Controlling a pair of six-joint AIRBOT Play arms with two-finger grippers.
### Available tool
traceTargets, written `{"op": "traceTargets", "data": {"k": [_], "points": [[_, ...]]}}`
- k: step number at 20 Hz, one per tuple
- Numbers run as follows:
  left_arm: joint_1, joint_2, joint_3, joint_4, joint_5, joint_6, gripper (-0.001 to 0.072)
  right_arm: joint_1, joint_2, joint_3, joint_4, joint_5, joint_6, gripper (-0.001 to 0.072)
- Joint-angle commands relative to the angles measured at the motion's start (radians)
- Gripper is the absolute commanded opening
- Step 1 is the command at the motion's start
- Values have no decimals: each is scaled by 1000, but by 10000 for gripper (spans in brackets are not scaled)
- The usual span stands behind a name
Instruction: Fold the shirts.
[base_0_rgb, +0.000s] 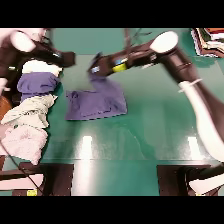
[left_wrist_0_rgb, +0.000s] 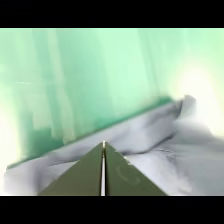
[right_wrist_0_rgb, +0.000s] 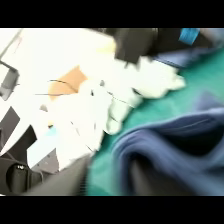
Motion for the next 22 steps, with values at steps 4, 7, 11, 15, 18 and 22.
{"op": "traceTargets", "data": {"k": [4, 7, 11, 15, 18, 22], "points": [[151, 156, 0, 32, -43, 5, 30, 116, -181, 161, -7, -16, -78, 447], [151, 158, -1, 34, -92, 6, 30, 11, -115, 124, -274, 107, 55, 365], [150, 158, -1, 34, -105, 6, 30, -192, 21, -127, -494, 206, 163, 365], [150, 158, -1, 33, -110, 6, 30, -392, 81, -375, -494, 211, 211, 641], [150, 158, -1, 33, -109, 6, 30, -465, 70, -498, -389, 192, 230, 699], [150, 158, -1, 33, -108, 6, 30, -436, -10, -552, -247, 156, 229, 697]]}}
